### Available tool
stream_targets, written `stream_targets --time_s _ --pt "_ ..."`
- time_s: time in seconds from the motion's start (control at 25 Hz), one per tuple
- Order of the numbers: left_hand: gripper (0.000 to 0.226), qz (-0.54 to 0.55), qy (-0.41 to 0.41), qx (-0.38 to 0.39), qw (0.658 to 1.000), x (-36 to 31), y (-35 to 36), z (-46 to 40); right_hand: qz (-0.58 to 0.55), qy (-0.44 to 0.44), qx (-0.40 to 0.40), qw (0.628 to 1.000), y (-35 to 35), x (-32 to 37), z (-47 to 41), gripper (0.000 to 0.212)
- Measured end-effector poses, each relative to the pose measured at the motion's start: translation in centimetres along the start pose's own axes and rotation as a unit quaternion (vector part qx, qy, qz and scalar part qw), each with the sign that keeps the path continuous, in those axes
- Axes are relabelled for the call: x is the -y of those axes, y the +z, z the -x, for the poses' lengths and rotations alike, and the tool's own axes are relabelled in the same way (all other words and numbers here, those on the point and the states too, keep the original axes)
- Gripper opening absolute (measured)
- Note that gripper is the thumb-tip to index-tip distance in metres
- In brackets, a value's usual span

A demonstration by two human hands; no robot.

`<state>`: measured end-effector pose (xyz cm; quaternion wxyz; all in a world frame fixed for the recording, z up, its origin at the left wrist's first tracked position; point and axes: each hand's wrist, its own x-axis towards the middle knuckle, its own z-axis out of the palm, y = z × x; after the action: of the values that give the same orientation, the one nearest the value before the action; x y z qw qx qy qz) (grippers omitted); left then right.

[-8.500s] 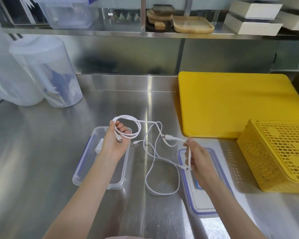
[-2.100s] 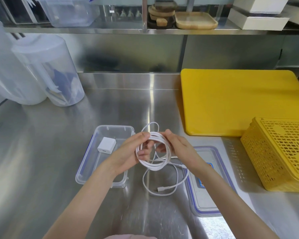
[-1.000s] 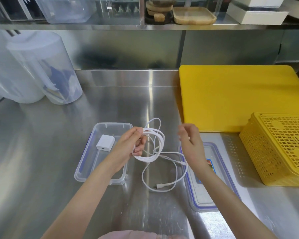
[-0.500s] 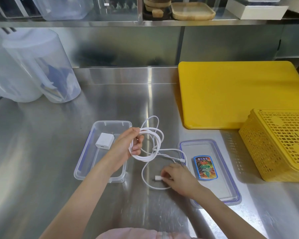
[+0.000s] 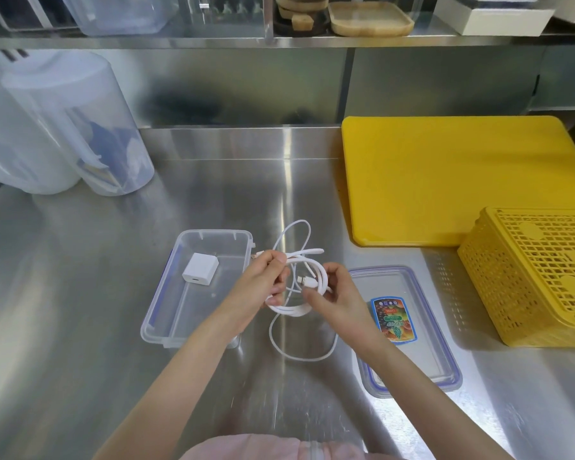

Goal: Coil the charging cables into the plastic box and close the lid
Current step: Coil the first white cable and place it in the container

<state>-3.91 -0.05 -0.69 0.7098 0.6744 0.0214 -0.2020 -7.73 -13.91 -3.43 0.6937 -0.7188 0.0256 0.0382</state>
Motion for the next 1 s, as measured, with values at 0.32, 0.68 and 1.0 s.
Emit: stream_targets --time_s 0.32,0.68,1.0 --pt "0.022 -0.087 0.041 -0.02 0.995 0.9 -0.2 -0.7 0.151 -0.105 -0.141 0.973 1.5 0.2 0.0 0.03" --pt "0.024 -0.124 -0.028 -0.073 0.989 1.9 -2.5 -2.6 -0.042 -0.149 -0.165 0.974 -2.7 8.9 -3.8 0.022" --pt "0.024 -0.076 0.05 -0.061 0.994 -1.5 -2.1 -2.6 0.418 0.058 0.07 0.904 -1.9 3.5 -3.1 0.04"
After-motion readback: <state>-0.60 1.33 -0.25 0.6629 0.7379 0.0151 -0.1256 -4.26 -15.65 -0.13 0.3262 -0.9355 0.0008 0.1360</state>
